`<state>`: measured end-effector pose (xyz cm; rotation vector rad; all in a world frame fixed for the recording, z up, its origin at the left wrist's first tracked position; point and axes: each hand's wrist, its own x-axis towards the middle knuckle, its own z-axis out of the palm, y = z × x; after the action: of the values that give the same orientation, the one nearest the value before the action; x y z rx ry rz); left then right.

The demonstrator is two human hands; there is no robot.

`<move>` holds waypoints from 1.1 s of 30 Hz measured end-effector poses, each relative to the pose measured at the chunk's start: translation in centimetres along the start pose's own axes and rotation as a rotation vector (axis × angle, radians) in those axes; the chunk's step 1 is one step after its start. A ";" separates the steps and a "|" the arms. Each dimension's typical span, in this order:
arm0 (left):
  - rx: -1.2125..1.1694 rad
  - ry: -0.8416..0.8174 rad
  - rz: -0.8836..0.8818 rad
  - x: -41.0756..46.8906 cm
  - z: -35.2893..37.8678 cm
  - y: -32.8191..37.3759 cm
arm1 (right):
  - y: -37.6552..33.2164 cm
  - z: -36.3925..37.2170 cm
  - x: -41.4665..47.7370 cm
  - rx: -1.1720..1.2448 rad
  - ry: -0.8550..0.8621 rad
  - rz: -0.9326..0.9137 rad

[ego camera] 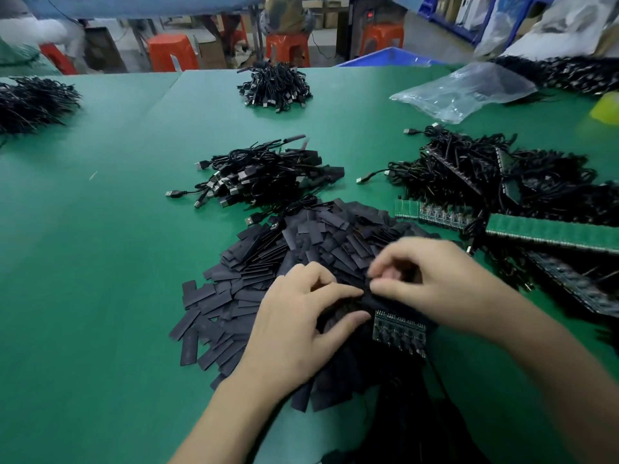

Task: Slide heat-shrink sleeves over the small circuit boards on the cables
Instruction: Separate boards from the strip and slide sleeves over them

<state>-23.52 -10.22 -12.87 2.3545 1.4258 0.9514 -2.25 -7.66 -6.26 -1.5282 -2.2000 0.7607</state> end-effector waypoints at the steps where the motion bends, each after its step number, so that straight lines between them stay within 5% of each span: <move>1: 0.023 -0.022 0.014 0.0 0.0 0.1 | 0.6 0.2 -1.0 -0.038 -0.042 -0.009; 6: 0.061 -0.087 0.057 -0.3 0.2 0.4 | 2.9 1.3 -3.5 -0.226 -0.086 -0.063; 12: -0.003 -0.111 0.076 -0.1 0.2 0.7 | 2.7 2.1 -3.9 -0.124 0.045 -0.077; 21: -0.673 -0.047 -0.178 0.1 -0.2 1.1 | 1.3 1.4 -2.4 0.558 -0.050 -0.038; 33: -1.073 -0.128 -0.452 0.4 -1.5 0.8 | 0.6 1.9 -0.9 0.461 -0.024 -0.130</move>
<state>-23.77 -10.50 -11.16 1.2214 0.9394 1.0281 -2.58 -8.72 -8.11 -1.1413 -1.9361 1.1488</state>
